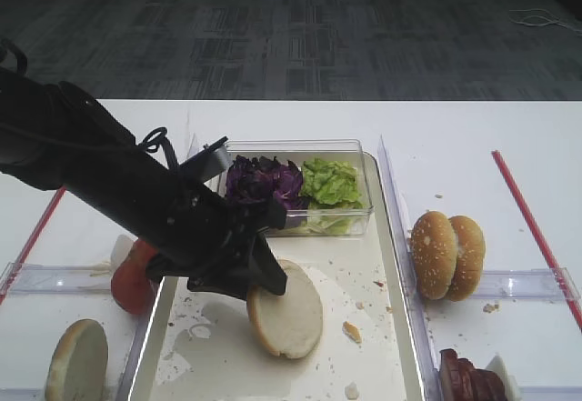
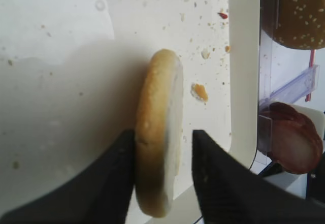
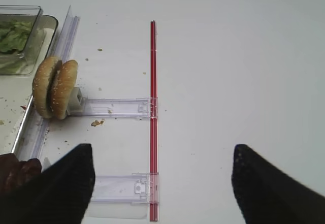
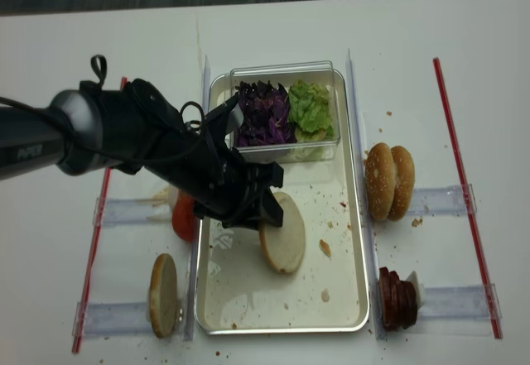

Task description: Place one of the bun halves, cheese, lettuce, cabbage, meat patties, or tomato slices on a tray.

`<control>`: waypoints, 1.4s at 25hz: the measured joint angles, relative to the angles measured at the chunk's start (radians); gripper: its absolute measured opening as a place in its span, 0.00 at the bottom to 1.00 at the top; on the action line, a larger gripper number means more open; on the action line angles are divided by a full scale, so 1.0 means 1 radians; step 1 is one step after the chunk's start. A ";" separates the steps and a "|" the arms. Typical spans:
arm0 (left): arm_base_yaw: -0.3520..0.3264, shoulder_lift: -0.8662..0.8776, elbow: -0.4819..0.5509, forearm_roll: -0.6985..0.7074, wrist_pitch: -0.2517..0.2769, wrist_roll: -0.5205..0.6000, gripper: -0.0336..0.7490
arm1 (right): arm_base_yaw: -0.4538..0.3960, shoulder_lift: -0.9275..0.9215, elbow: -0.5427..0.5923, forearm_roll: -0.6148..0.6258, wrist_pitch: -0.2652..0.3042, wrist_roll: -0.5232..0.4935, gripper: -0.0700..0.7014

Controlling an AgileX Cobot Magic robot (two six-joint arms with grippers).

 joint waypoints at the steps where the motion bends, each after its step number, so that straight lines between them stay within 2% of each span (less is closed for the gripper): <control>1: 0.000 0.000 0.000 -0.002 -0.002 0.000 0.45 | 0.000 0.000 0.000 0.000 -0.002 0.000 0.86; 4: 0.000 0.000 0.000 -0.002 -0.009 0.000 0.57 | 0.000 0.000 0.000 0.000 -0.002 0.000 0.86; 8: 0.000 0.000 0.000 -0.002 -0.029 -0.004 0.65 | 0.000 0.000 0.000 0.000 -0.002 0.000 0.86; 18: 0.000 -0.022 0.000 -0.004 -0.028 0.006 0.67 | 0.000 0.000 0.000 0.000 -0.002 -0.002 0.86; 30: 0.000 -0.317 0.000 0.003 0.059 -0.008 0.67 | 0.000 0.000 0.000 0.000 -0.002 -0.002 0.86; 35: 0.000 -0.376 0.000 0.141 0.063 -0.109 0.67 | 0.000 0.000 0.000 0.000 -0.002 -0.002 0.86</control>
